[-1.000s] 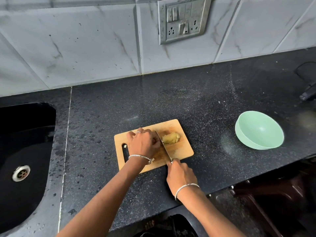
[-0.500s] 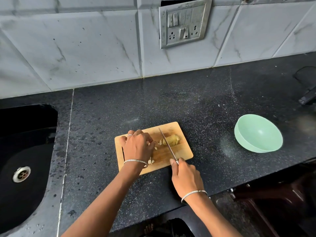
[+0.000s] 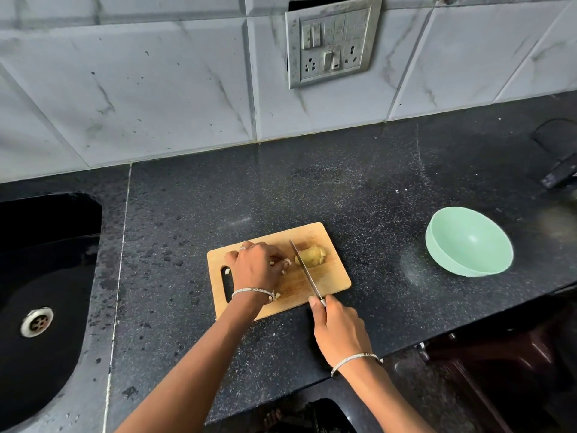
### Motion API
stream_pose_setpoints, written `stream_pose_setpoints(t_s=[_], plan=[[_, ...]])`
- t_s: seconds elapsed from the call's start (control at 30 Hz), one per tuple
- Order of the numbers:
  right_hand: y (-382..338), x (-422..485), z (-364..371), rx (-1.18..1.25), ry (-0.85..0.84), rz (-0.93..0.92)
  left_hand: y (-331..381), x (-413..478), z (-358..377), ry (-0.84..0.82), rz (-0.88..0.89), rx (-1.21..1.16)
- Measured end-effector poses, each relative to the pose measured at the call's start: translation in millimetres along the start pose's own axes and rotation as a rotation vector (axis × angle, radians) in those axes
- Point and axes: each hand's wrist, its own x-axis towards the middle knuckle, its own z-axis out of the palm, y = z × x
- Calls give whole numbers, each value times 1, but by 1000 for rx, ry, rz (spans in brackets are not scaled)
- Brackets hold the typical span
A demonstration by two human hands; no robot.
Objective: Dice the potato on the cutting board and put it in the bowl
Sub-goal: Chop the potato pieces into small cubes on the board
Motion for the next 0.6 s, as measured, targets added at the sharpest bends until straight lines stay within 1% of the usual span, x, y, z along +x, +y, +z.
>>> stream_pose_setpoints(t_s=[0.2, 0.47, 0.6], plan=[[-8, 1, 3, -28, -23, -5, -4, 0, -2, -14, -49, -48], [-15, -1, 2, -32, -86, 10, -4, 3, -4, -12, -52, -18], [-20, 1, 1, -14, -132, 49, -5, 5, -3, -6, -40, -4]])
